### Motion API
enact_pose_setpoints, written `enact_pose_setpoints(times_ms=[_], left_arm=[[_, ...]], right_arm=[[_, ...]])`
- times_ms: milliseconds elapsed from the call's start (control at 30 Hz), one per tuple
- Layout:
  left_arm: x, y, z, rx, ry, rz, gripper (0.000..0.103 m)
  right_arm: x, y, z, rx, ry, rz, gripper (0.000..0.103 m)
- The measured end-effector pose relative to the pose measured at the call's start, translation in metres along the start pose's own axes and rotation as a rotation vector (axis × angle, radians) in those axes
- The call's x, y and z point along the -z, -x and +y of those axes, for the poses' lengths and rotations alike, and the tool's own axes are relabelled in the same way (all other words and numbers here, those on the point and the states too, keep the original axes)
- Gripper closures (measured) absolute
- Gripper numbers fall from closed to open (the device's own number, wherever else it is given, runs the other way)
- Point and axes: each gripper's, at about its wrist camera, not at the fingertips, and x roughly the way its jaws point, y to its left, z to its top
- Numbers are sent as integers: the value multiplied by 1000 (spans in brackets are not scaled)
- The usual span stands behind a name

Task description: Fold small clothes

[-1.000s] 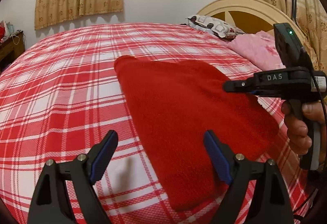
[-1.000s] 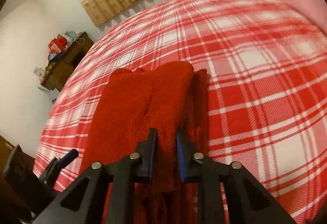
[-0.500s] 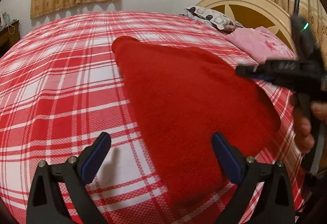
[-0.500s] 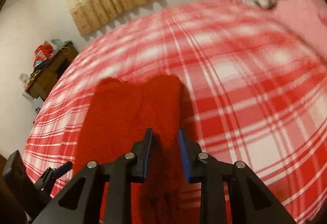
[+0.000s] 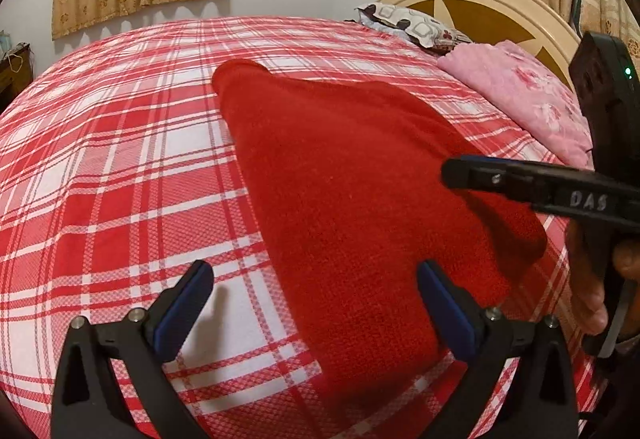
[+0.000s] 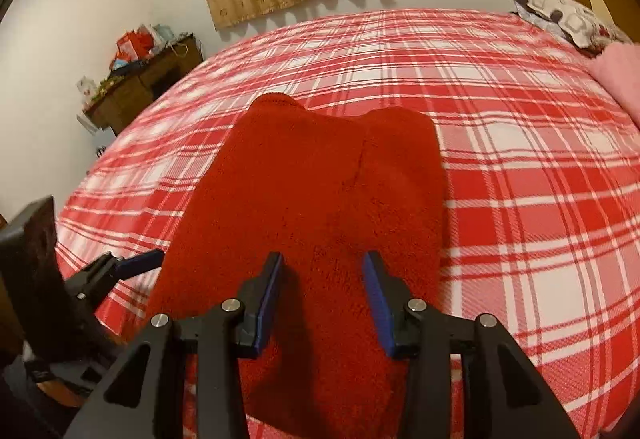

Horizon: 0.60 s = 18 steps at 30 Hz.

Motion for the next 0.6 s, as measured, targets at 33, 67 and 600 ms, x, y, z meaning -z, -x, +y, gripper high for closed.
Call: enact_pose_setpoints(times_ms=[33,67,600], left_arm=[[0,-1,0,1,-1,3,0],[0,-1,0,1,-2,7,0],[-3,5,0,19,22,-1,0]], right_arm=[[0,2,-1,6,-5,0,61],[0,4,0,23,-2,-4,61],[2,-5,-8,65,20,-18,64]])
